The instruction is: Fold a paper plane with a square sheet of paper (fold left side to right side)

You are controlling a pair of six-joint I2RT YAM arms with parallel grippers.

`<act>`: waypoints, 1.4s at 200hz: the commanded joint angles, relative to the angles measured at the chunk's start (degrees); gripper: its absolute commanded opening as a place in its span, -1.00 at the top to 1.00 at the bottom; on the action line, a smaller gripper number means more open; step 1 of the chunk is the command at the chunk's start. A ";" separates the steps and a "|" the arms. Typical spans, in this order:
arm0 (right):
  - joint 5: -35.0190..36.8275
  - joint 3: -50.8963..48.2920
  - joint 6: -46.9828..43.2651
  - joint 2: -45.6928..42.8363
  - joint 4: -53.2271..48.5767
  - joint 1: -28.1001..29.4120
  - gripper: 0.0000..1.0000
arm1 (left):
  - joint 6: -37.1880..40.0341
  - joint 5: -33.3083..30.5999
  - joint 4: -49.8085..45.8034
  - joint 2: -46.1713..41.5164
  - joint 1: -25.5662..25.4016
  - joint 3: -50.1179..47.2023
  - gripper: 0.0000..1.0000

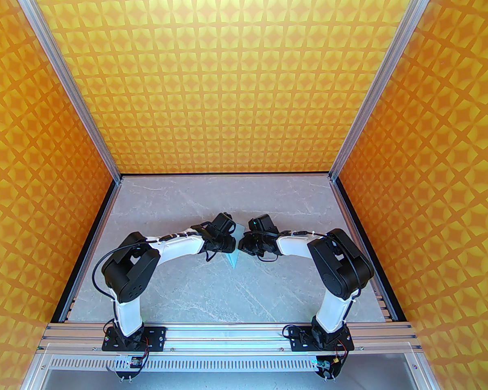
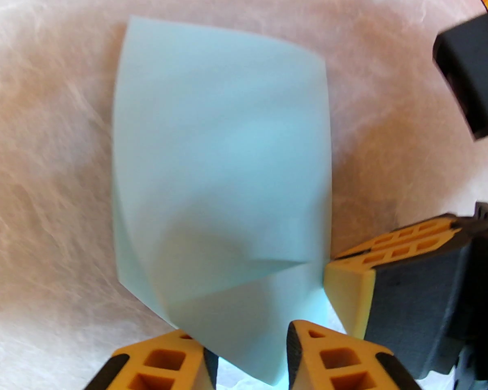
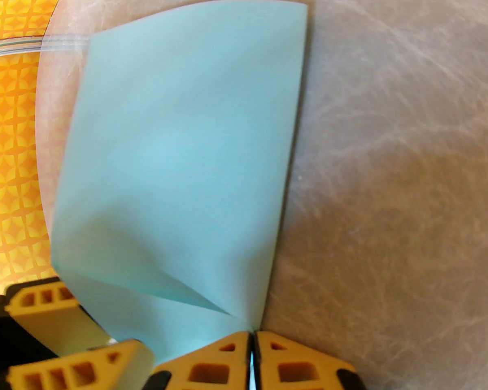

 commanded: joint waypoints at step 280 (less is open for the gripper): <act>2.96 0.06 -1.47 2.94 -2.36 0.70 0.76 | 1.44 -3.96 -3.32 2.86 -3.93 1.78 0.77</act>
